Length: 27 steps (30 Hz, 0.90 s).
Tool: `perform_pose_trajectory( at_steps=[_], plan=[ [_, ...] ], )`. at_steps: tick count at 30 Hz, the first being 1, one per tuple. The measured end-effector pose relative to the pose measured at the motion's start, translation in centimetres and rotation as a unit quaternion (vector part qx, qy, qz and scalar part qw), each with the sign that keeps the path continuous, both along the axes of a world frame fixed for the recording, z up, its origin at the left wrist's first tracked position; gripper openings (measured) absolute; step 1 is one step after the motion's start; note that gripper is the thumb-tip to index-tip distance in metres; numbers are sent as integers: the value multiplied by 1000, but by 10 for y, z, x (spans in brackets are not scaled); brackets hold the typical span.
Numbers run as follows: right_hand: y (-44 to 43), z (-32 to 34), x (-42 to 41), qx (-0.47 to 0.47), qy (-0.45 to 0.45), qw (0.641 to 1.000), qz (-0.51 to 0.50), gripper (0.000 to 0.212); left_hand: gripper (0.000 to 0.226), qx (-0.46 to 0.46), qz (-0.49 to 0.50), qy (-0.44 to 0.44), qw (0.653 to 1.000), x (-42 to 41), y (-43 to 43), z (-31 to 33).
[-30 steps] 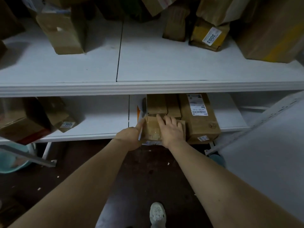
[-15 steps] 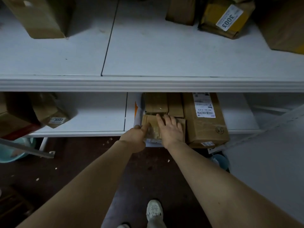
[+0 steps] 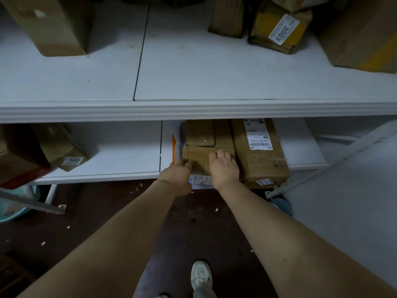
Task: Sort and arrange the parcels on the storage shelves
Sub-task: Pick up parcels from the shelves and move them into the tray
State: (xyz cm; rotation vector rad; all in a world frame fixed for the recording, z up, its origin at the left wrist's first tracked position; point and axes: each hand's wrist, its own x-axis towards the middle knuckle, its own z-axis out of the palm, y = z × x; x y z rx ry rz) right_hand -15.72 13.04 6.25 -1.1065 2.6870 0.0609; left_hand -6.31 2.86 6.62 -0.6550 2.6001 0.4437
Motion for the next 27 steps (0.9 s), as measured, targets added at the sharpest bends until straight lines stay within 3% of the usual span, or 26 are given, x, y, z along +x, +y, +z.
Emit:
perform_pose_trajectory(
  at_steps=[11,19,27],
  plan=[
    [13,127,26,-52,61,997,-18,40,51,-27,-89,87,992,-1,13,133],
    [31,206,35,-100,129,985,-53,45,50,-100,-113,192,970,-8,23,218],
    [40,255,-20,-136,169,972,-87,47,52,-126,-131,212,960,-56,32,263]
  ],
)
